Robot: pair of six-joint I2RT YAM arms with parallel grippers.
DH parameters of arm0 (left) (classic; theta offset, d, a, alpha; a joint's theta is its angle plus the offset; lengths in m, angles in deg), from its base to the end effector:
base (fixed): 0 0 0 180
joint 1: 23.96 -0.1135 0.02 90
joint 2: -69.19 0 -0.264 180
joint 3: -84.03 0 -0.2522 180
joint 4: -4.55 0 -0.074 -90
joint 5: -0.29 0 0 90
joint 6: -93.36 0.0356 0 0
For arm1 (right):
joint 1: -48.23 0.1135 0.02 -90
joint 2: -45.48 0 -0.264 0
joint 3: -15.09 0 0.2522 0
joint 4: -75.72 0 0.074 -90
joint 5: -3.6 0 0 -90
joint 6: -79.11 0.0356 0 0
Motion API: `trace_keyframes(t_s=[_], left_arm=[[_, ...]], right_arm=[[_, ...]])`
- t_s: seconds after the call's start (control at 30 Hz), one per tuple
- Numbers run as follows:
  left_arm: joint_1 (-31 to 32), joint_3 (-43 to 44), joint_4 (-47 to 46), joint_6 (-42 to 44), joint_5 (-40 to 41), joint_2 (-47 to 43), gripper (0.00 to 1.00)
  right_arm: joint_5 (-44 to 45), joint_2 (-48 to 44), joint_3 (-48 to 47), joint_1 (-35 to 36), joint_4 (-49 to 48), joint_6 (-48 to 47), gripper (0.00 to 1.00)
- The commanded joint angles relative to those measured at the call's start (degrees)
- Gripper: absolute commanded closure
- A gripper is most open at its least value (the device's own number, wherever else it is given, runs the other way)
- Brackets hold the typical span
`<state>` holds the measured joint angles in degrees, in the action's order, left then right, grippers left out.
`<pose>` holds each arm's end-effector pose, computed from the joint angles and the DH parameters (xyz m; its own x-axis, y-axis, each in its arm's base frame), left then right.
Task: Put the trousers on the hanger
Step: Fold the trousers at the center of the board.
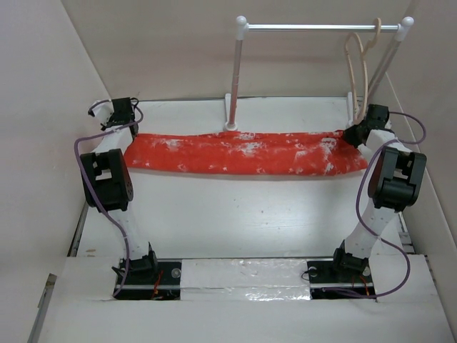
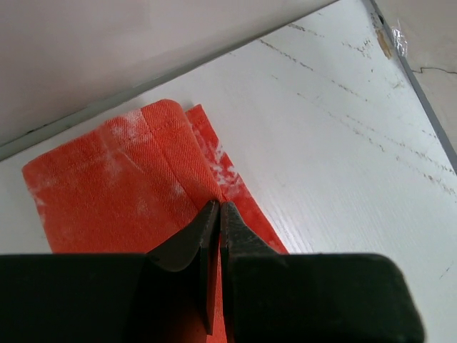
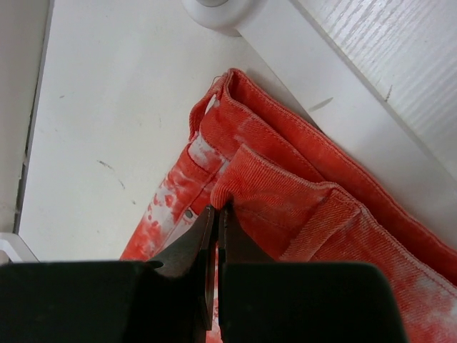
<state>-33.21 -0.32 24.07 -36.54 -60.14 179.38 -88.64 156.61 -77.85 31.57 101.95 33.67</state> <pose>0.4336 0.0884 0.2392 -0.0756 -0.5776 -0.8128 -0.7714 0.5504 -0.3194 0.4152 -0.1228 0.2043 -0.2955 0.8203 -0.4897 0.6555 0.5470 0.5206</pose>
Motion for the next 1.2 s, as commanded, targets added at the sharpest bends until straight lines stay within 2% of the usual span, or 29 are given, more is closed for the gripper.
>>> trace_keyframes(t_s=[0.0,0.17,0.33,0.4,0.43,0.5,0.53,0.67,0.8,0.87,1.0,1.17], left_arm=[[0.46,3.02,-4.52,-0.18,1.46,0.38,1.0],[0.47,-1.11,-13.03,1.14,0.94,-3.48,1.0],[0.47,3.36,-9.99,3.16,-0.47,-2.62,1.0],[0.47,3.46,-9.98,3.95,-1.08,-2.7,0.96],[0.47,3.37,-9.54,4.13,-0.82,-2.88,0.96],[0.47,3.54,-8.58,4.48,0.48,-3.23,1.0],[0.47,3.63,-7.01,3.52,2.24,-3.49,1.0],[-0.4,-3.56,-9.1,2.29,4.1,-10.42,1.0],[-2.43,-13.74,-12.95,-1.41,3.39,-17.54,1.0],[-2.43,-16.05,-17.59,-0.45,3.57,-20.09,1.0],[-2.43,-10.63,-14.73,-0.7,2.43,-16.95,1.0],[-2.43,-4.21,-12.37,-0.79,0.41,-7.39,1.0]], right_arm=[[-0.92,1.1,-3.53,-0.38,-6.76,1.15,0.97],[-1.28,0.32,-3.26,0.14,-9.48,1.76,0.96],[-0.84,-0.21,-3.36,0.76,-9.04,2.47,0.84],[-1.19,-1.0,-2.83,0.76,-9.48,2.82,0.83],[-1.45,-1.35,-2.39,0.24,-10.0,2.9,0.86],[-3.82,-1.71,-1.33,-0.29,-11.49,3.08,0.99],[-4.35,-2.32,-1.24,-0.82,-11.24,2.99,1.0],[-5.58,-5.83,2.35,-1.35,-11.76,1.76,1.0],[-8.39,-11.37,14.54,-3.46,-24.73,4.13,1.0],[-7.96,-12.69,16.85,-3.99,-28.1,5.19,1.0],[-7.69,-8.15,10.2,-3.99,-21.47,3.35,1.0],[-7.25,-3.3,4.75,-2.93,-23.54,4.22,1.0]])
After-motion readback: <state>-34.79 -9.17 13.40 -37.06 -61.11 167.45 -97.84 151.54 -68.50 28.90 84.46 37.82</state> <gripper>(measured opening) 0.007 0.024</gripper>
